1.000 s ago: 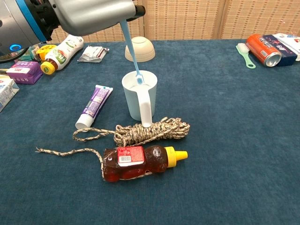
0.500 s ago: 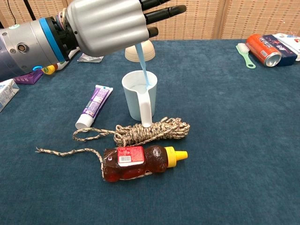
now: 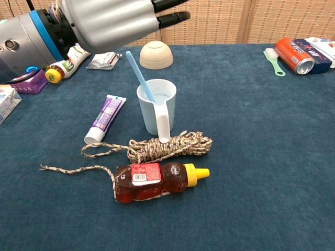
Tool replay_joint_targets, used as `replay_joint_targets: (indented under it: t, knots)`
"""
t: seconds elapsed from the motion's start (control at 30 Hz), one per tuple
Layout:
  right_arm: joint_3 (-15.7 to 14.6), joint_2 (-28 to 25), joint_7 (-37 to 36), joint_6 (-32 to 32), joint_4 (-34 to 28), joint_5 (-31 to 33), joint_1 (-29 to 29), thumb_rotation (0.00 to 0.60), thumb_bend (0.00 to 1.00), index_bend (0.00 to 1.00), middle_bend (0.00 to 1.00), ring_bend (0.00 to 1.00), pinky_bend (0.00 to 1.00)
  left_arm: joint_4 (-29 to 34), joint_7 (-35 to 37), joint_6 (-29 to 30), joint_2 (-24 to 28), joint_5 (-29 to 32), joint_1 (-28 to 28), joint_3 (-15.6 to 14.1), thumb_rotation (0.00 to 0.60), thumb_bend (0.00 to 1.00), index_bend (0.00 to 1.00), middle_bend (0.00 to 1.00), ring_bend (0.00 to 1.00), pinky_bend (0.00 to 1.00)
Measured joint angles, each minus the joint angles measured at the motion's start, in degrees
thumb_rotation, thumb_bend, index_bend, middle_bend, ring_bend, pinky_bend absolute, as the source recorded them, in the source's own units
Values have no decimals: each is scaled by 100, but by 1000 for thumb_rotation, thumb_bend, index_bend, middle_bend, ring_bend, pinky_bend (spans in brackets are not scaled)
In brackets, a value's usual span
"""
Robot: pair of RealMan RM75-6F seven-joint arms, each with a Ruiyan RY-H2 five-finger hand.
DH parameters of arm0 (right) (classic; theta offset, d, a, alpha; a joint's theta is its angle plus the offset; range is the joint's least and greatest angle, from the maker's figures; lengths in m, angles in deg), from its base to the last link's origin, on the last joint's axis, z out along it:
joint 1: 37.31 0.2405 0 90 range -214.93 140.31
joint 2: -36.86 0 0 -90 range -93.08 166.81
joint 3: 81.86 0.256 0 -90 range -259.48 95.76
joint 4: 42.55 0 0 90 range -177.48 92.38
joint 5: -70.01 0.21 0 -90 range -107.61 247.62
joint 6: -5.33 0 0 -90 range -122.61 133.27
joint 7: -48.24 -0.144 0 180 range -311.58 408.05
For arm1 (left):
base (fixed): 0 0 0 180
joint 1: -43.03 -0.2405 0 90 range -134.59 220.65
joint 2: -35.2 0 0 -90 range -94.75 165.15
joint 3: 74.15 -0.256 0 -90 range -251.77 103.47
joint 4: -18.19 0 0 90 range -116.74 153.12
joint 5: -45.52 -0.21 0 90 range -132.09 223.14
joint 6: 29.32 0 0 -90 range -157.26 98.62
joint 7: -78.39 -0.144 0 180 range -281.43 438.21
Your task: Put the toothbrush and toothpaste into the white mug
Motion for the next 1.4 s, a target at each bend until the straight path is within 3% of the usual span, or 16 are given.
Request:
replay_joint_targets:
  t: [0.17,0.37,0.53,0.7,0.9,1.0,1.2,1.4]
  knots:
    - [-2,-8,18,29,-12,-16,-12,600,0,0,0,0,0,270,788,127,286,134,-132,10,600,240,26,0,0,0]
    - [-16,8,136,54,-64,-56,-19,600,0,0,0,0,0,314,3016,346,865,319,-460,-173,600,113,0,0,0,0]
    - [-20,25,219,57,-91,-68,-19,600,0,0,0,0,0,-402,5058,719,1093,318,-847,-432,600,113,0,0,0,0]
    - [-29,46,293,28,-109,-74,-7,600,0,0,0,0,0,-1708,6217,1082,974,152,-1182,-764,600,113,0,0,0,0]
    - [-35,55,330,21,-130,-81,-4,600,0,0,0,0,0,-3179,7032,1425,460,-221,-1539,-1266,600,113,47,0,0,24]
    - [-34,58,327,-6,-118,-63,4,600,0,0,0,0,0,-3607,7217,1489,181,-443,-1612,-1491,600,120,69,0,0,35]
    - [-19,54,300,5,-103,-40,0,600,0,0,0,0,0,-3655,7098,1339,-57,-761,-1395,-1678,600,170,72,0,0,42]
    - [-13,45,274,2,-95,-17,-5,600,0,0,0,0,0,-3325,6757,964,-151,-891,-1087,-1715,600,289,137,0,0,45]
